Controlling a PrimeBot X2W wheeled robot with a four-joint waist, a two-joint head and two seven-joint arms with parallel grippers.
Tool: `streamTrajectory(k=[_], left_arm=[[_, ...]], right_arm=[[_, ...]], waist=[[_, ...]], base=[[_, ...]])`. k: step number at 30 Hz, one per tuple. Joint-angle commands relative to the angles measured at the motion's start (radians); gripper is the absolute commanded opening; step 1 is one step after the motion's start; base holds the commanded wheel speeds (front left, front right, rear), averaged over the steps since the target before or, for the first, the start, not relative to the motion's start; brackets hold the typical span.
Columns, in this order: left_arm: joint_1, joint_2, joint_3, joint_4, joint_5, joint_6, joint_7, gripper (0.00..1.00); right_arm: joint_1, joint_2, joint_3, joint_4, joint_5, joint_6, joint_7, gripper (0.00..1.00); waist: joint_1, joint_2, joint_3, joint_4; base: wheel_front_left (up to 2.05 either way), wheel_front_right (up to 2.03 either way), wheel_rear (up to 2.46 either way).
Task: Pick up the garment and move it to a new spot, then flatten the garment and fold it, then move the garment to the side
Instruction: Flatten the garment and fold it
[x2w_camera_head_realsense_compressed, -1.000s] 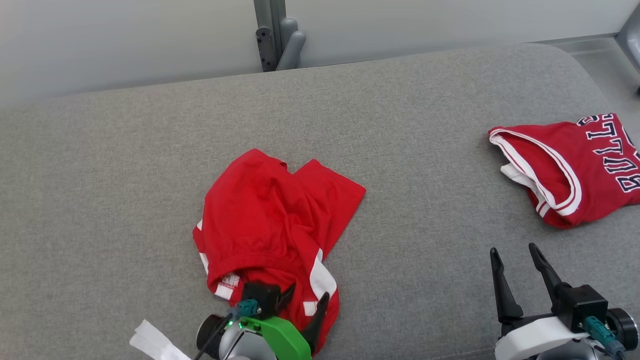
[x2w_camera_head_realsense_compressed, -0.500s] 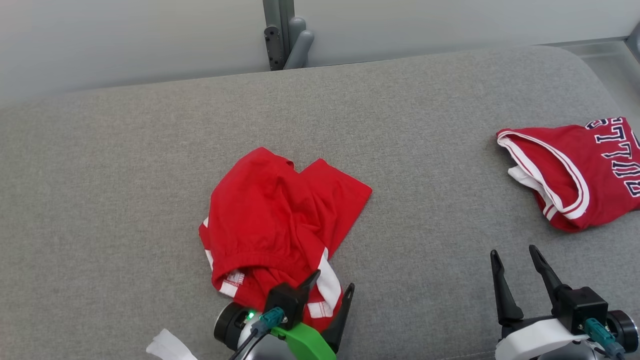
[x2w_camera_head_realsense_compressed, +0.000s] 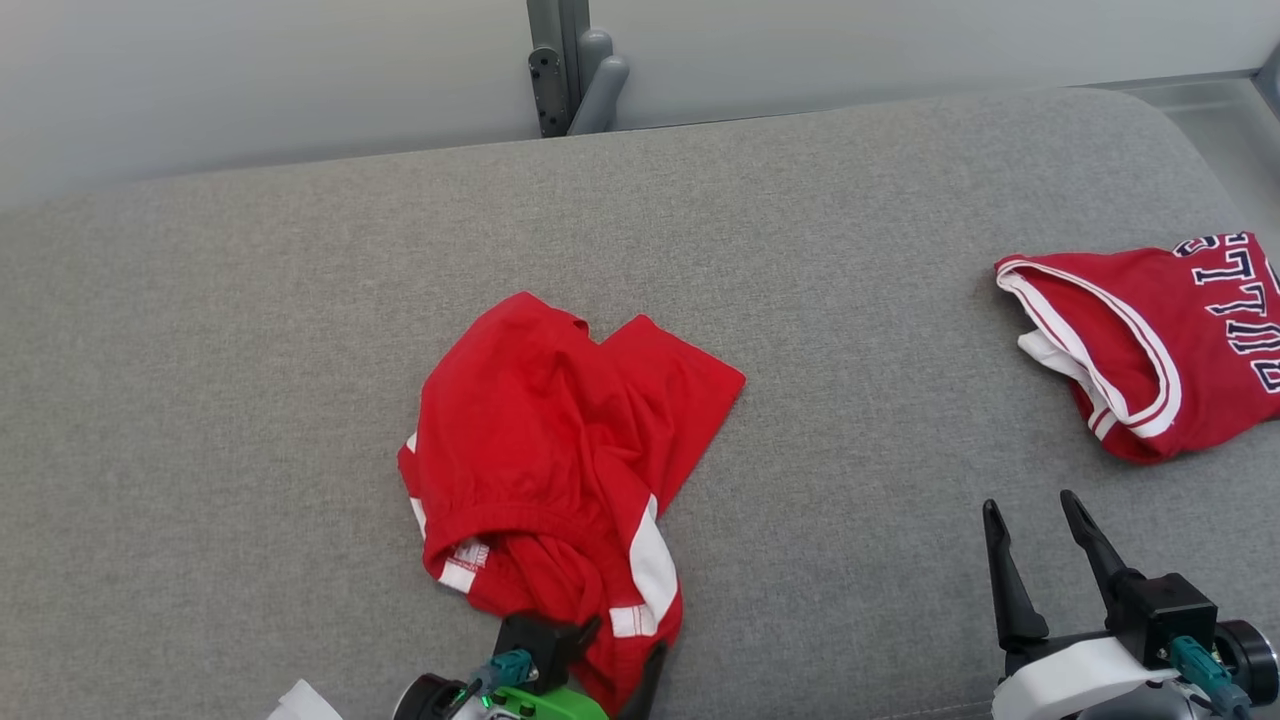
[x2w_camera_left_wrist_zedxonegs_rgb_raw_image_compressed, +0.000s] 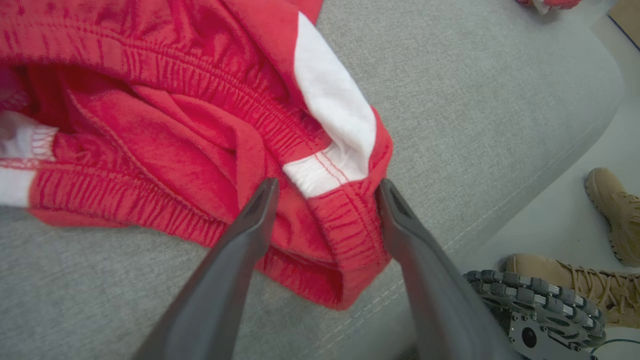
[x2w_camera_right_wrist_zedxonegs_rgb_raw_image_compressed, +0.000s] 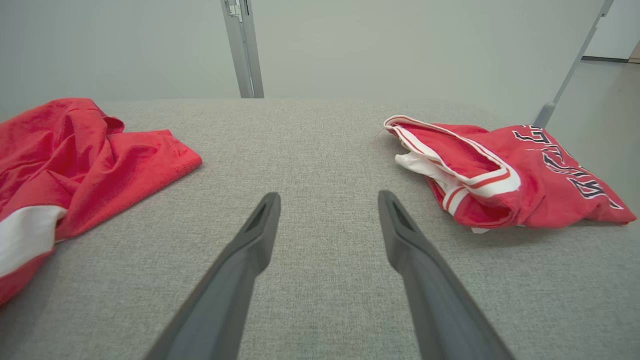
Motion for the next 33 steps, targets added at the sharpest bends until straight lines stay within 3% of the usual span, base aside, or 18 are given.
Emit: streamTrajectory(k=[1,8,17,25,27,29,30,31,33], left_arm=[[0.008,0.004,0.005,-0.005,-0.010,0.006,-0.003,1.00],[0.014,-0.002,0.016,-0.017,-0.046,-0.020,0.008,1.00],[0.003,-0.058,0.022,0.053,-0.118,-0.085,0.025,1.00],[-0.052,-0.085,0.060,0.101,-0.158,-0.128,0.008,0.90],[-0.065,-0.080,0.070,0.108,-0.159,-0.135,0.007,0.77],[-0.072,-0.077,0.074,0.121,-0.163,-0.141,0.005,0.42],[-0.072,-0.078,0.075,0.126,-0.168,-0.145,0.006,0.10],[-0.072,-0.079,0.076,0.130,-0.171,-0.147,0.007,0.00],[-0.072,-0.077,0.072,0.137,-0.174,-0.157,0.010,0.00]], right_arm=[[0.002,-0.003,-0.002,-0.002,-0.005,-0.002,-0.003,1.00],[-0.001,-0.003,0.000,-0.001,-0.010,-0.002,-0.003,1.00],[-0.007,-0.003,0.010,0.006,-0.014,-0.002,-0.003,1.00],[-0.005,-0.003,0.011,0.005,-0.014,-0.002,-0.003,1.00],[-0.004,-0.003,0.010,0.006,-0.014,-0.002,-0.003,1.00],[-0.005,-0.003,0.012,0.008,-0.014,-0.002,-0.003,1.00],[-0.006,-0.003,0.012,0.008,-0.014,-0.002,-0.003,1.00],[-0.006,-0.003,0.013,0.008,-0.013,-0.002,-0.003,1.00],[-0.008,-0.003,0.015,0.009,-0.013,-0.002,-0.003,1.00]], waist=[[0.0000,0.0000,0.000,0.001],[0.0000,0.0000,0.000,0.008],[0.0000,0.0000,-0.006,0.000],[0.0000,0.0000,-0.001,-0.014],[0.0000,0.0000,-0.001,-0.016],[0.0000,0.0000,-0.003,-0.019],[0.0000,0.0000,-0.004,-0.020],[0.0000,0.0000,-0.004,-0.021],[0.0000,0.0000,-0.006,-0.024]], base=[[0.00,0.00,0.00],[0.00,0.00,0.00],[0.00,0.00,0.00],[0.00,0.00,0.00],[0.00,0.00,0.00],[0.00,0.00,0.00],[0.00,0.00,0.00],[0.00,0.00,0.00],[0.00,0.00,0.00]])
